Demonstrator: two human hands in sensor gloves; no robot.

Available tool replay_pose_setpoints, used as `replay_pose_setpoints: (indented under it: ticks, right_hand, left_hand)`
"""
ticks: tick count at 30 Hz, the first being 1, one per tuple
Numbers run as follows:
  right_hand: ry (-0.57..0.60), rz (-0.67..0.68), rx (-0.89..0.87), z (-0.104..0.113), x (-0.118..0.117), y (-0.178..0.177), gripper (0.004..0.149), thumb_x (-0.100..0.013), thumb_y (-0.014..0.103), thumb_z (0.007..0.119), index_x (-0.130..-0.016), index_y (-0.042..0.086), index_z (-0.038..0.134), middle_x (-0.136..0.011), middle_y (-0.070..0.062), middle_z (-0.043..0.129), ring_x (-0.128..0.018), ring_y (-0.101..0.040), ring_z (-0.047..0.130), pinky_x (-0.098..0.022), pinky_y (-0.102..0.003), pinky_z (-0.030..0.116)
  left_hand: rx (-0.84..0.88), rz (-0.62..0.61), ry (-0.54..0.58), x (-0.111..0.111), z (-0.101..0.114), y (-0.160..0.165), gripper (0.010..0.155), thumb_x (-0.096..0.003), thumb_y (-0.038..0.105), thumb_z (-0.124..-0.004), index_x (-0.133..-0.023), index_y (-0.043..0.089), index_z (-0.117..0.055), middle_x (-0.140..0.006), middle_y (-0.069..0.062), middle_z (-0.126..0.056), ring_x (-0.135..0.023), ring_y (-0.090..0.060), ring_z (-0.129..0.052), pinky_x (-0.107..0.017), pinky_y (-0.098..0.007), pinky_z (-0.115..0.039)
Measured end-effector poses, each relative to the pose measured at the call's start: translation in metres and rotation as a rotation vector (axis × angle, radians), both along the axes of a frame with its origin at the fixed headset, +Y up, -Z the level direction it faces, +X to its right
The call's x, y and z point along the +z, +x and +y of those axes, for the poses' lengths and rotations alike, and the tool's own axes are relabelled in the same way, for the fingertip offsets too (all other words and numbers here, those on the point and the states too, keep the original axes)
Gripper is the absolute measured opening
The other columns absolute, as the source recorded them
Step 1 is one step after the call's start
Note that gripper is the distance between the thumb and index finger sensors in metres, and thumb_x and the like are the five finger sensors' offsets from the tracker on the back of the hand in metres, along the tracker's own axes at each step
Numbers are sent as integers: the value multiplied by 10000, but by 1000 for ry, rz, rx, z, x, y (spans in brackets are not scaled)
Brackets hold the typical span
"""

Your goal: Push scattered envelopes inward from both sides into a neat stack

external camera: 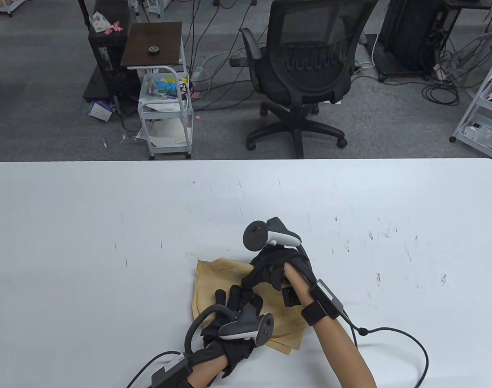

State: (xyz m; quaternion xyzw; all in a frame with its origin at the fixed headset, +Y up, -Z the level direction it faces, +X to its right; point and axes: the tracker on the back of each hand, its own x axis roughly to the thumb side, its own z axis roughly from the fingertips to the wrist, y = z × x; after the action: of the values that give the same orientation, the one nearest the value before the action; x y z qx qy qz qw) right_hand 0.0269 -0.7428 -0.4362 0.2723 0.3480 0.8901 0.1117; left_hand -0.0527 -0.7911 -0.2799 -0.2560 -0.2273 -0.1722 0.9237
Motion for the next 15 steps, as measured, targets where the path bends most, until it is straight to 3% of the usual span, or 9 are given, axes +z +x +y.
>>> replay_pose_setpoints:
  ticks: [2, 7, 9, 15]
  right_hand:
    - [-53, 32, -22, -4, 2, -2, 641, -476, 429, 780, -926, -12, 664, -845, -269, 844, -657, -462, 911, -565, -638, 713]
    - [-72, 1, -83, -10, -4, 5, 622, -461, 366, 820, -925, -10, 646, -776, -167, 911, -617, -376, 959, -568, -582, 748]
    - [-82, -34, -122, -10, -8, 11, 620, -462, 351, 832, -925, -17, 646, -745, -124, 927, -603, -337, 972, -592, -585, 727]
    - [-34, -175, -170, -2, -16, 35, 822, -425, 408, 866, -999, -59, 507, -678, 0, 860, -576, -256, 930, -651, -673, 608]
  left_hand:
    - [-6, 3, 9, 1, 0, 0, 878, -431, 580, -337, -1020, 121, 125, -1060, -217, 170, -1029, -511, 64, -727, -750, -109]
    - [-31, 15, 33, 3, 1, 1, 877, -428, 583, -332, -1025, 126, 120, -1074, -203, 157, -1031, -509, 67, -728, -747, -106]
    - [-37, 9, 49, 3, 1, 1, 882, -424, 594, -330, -1022, 132, 125, -1072, -199, 161, -1030, -507, 68, -728, -746, -105]
    - [-55, -7, 121, 1, 3, -1, 927, -404, 648, -327, -1002, 134, 160, -1056, -198, 196, -1026, -504, 84, -731, -741, -100]
